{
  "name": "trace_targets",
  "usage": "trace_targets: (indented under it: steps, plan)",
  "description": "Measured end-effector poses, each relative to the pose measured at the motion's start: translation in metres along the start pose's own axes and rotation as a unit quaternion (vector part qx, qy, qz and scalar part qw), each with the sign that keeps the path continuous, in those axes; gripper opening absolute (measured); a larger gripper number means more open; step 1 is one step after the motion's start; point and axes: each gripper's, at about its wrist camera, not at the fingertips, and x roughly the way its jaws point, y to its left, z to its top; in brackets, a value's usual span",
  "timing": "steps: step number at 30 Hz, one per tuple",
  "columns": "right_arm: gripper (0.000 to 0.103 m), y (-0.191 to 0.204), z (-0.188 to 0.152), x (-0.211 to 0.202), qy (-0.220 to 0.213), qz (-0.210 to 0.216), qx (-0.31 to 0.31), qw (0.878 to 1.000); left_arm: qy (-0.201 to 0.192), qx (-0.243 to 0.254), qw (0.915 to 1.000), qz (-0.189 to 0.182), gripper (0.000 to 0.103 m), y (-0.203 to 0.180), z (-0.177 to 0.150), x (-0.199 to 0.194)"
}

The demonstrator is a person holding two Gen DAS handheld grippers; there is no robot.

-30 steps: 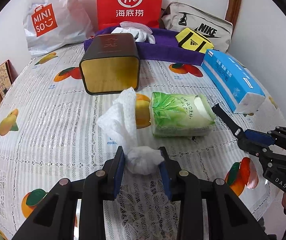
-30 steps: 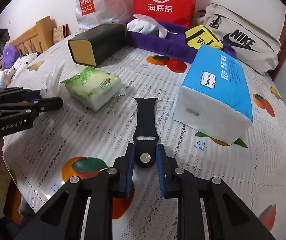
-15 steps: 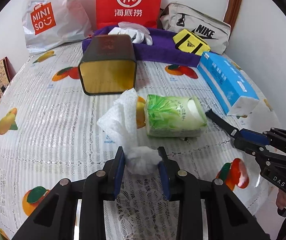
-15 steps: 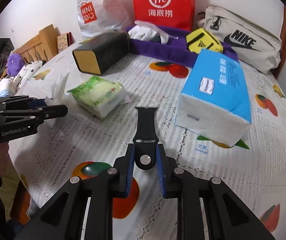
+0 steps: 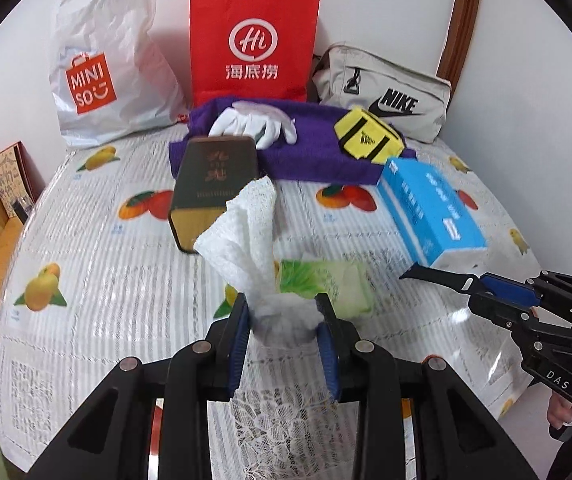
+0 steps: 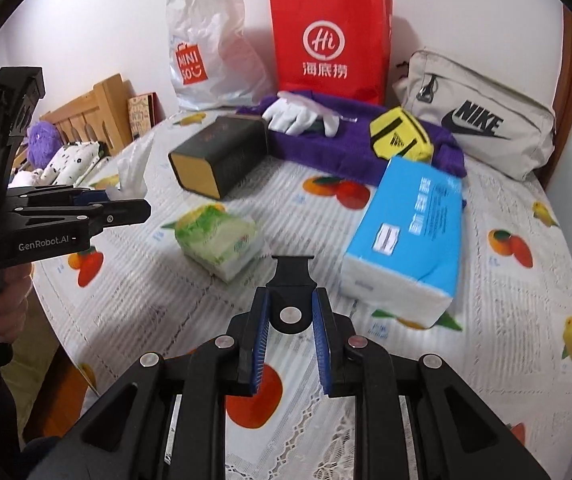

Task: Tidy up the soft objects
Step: 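Carry the tissue and the watch strap toward the purple towel with both grippers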

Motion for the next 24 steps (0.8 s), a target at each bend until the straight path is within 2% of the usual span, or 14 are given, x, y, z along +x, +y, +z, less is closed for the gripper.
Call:
trace_targets:
  steps: [9, 24]
  plan:
    - [0.021, -0.011, 0.030, -0.005, -0.020, 0.002, -0.001, 1.000, -0.018, -0.009, 0.9997, -0.010, 0.030, 0.003, 0.032, -0.009]
    - [0.021, -0.040, 0.093, 0.009, -0.048, 0.002, -0.002, 0.999, -0.022, -0.001, 0.9997, -0.012, 0.030, -0.002, 0.094, 0.015]
